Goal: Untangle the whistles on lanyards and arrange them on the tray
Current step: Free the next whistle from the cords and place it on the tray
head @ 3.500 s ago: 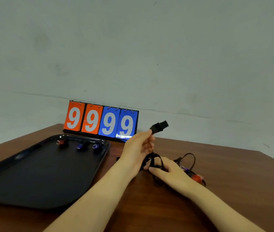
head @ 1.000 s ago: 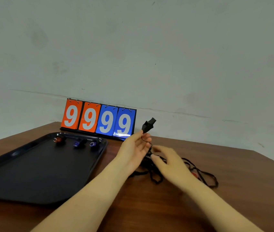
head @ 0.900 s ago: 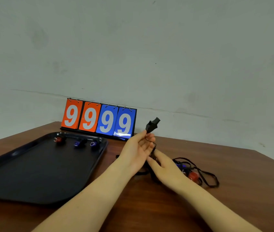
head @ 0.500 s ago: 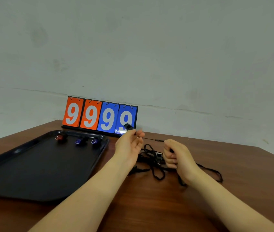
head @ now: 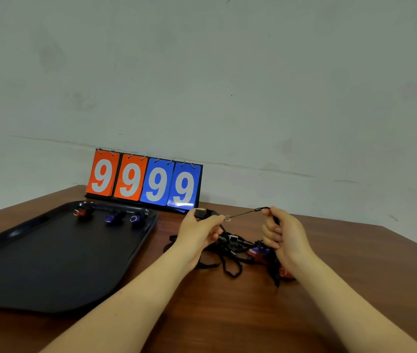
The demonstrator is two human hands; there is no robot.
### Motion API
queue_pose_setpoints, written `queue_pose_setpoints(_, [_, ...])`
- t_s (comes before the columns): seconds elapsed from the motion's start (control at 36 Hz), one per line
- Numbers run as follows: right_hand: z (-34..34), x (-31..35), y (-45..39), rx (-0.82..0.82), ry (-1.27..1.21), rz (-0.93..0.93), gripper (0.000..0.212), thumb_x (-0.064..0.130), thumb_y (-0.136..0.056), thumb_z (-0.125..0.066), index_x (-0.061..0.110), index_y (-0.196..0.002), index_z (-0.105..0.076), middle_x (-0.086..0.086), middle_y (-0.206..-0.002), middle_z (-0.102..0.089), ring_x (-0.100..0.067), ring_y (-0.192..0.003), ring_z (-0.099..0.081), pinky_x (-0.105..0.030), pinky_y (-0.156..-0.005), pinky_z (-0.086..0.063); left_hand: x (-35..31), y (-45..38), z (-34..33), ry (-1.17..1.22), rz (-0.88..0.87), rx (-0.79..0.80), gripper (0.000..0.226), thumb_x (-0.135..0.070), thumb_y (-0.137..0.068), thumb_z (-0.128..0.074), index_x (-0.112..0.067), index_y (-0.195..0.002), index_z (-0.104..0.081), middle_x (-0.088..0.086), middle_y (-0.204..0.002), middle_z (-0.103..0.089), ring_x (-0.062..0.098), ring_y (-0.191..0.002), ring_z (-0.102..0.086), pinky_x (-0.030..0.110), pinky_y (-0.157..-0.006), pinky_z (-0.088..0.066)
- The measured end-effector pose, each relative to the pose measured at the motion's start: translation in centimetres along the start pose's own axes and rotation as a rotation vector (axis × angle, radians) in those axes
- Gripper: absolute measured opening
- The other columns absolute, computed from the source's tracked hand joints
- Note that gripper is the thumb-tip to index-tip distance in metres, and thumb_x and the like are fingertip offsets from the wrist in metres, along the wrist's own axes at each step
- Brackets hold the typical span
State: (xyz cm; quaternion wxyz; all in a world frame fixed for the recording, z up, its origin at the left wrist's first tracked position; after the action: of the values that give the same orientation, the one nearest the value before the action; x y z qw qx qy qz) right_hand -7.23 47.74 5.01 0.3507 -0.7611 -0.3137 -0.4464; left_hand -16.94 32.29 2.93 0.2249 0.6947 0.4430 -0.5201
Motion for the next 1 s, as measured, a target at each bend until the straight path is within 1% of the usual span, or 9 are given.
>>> queue_pose_setpoints(0.14, [0.4, -0.2, -0.3, -0.02, -0.053, -0.03, 0.025, 0.014, -0.1, -0.038, 0.005, -0.083, -0.054, 0.006, -0.046, -0.026, -0.006, -0.033, -0.018, -0.019, -0.031, -0.015, -0.3, 0.2, 0.1, -0.127, -0.012, -0.021, 0.032, -0.014, -0.083, -0.073, -0.009, -0.11, -0.056, 0.008, -0.087, -0.064, 0.01, -0.059, -0.058, 0.02, -0.056, -0.051])
queue_pose_setpoints(0.31, [0.6, -0.1, -0.4, -0.027, -0.071, -0.019, 0.025, 0.014, -0.1, -0.038, 0.005, -0.085, -0.055, 0.006, -0.046, -0.026, -0.006, -0.034, -0.018, -0.019, -0.03, -0.017, -0.9, 0.5, -0.3, -0.446, -0.133, 0.009, 0.023, -0.019, -0.084, -0.071, -0.021, -0.099, -0.055, 0.003, -0.09, -0.067, 0.007, -0.058, -0.059, 0.015, -0.052, -0.047])
queue_pose_setpoints(0.39, [0.9, -0.1, -0.6, -0.042, -0.08, -0.016, 0.024, 0.013, -0.1, -0.038, 0.005, -0.085, -0.055, 0.005, -0.046, -0.027, -0.006, -0.033, -0.018, -0.018, -0.029, -0.017, -0.9, 0.6, -0.5, -0.432, -0.134, 0.032, 0.019, -0.023, -0.085, -0.071, -0.021, -0.098, -0.057, 0.004, -0.091, -0.069, 0.008, -0.06, -0.06, 0.018, -0.055, -0.048])
queue_pose_setpoints(0.58, [1.4, 0.0, -0.9, -0.061, -0.027, -0.006, 0.023, 0.013, -0.1, -0.038, 0.006, -0.086, -0.056, 0.005, -0.047, -0.027, -0.006, -0.033, -0.019, -0.02, -0.03, -0.017, -0.3, 0.6, -0.9, -0.095, 0.018, 0.083, 0.01, -0.017, -0.092, -0.061, -0.009, -0.098, -0.066, 0.007, -0.082, -0.07, 0.013, -0.06, -0.059, 0.022, -0.057, -0.05])
queue_pose_setpoints(0.75, [0.8, -0.5, -0.8, -0.047, 0.049, -0.024, 0.022, 0.011, -0.098, -0.037, 0.005, -0.086, -0.054, 0.005, -0.044, -0.028, -0.006, -0.031, -0.02, -0.018, -0.03, -0.017, 0.1, 0.7, -1.6, -0.301, -0.004, 0.147, 0.019, -0.01, -0.088, -0.061, -0.013, -0.106, -0.067, 0.008, -0.094, -0.072, 0.011, -0.068, -0.06, 0.021, -0.062, -0.051])
queue_pose_setpoints(0.81, [0.5, -0.3, -0.8, -0.027, 0.097, -0.006, 0.021, 0.01, -0.097, -0.037, 0.005, -0.089, -0.055, 0.005, -0.045, -0.028, -0.006, -0.032, -0.02, -0.019, -0.031, -0.017, 0.2, 0.7, -2.0, -0.413, -0.027, 0.184, 0.015, -0.013, -0.087, -0.062, -0.017, -0.099, -0.07, 0.005, -0.094, -0.073, 0.008, -0.07, -0.061, 0.02, -0.063, -0.05])
queue_pose_setpoints(0.86, [0.2, -0.5, -0.6, -0.019, 0.13, -0.004, 0.021, 0.01, -0.097, -0.036, 0.004, -0.091, -0.055, 0.005, -0.046, -0.028, -0.006, -0.033, -0.02, -0.019, -0.031, -0.018, 0.3, 1.0, -2.3, -0.515, -0.039, 0.214, 0.011, -0.018, -0.085, -0.065, -0.022, -0.094, -0.071, 0.003, -0.098, -0.073, 0.006, -0.078, -0.062, 0.02, -0.068, -0.049])
queue_pose_setpoints(0.94, [-0.1, -0.8, -0.5, 0.012, 0.181, 0.015, 0.021, 0.01, -0.097, -0.035, 0.004, -0.093, -0.056, 0.004, -0.049, -0.03, -0.007, -0.035, -0.021, -0.02, -0.032, -0.019, 0.4, 1.2, -2.4, -0.577, -0.049, 0.223, 0.039, -0.033, -0.072, -0.072, -0.019, -0.108, -0.068, 0.0, -0.106, -0.071, 0.01, -0.101, -0.063, 0.024, -0.087, -0.048])
queue_pose_setpoints(1.0, [-0.3, -1.0, -0.5, 0.027, 0.217, 0.028, 0.022, 0.011, -0.097, -0.035, 0.005, -0.094, -0.057, 0.003, -0.051, -0.031, -0.007, -0.037, -0.022, -0.021, -0.034, -0.019, 0.6, 1.2, -2.2, -0.512, -0.028, 0.226, 0.035, -0.028, -0.075, -0.073, -0.016, -0.108, -0.067, 0.002, -0.108, -0.071, 0.015, -0.105, -0.064, 0.032, -0.096, -0.049])
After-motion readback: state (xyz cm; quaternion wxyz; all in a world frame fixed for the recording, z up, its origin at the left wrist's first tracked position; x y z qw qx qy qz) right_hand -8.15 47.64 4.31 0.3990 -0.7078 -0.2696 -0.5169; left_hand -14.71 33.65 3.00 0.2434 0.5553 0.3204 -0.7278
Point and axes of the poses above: each hand's wrist, its own y-axis away from the middle knuckle, its own z-axis out of the back of the hand, x = y × z, the point moved 6 cm from there along -y, towards the middle knuckle
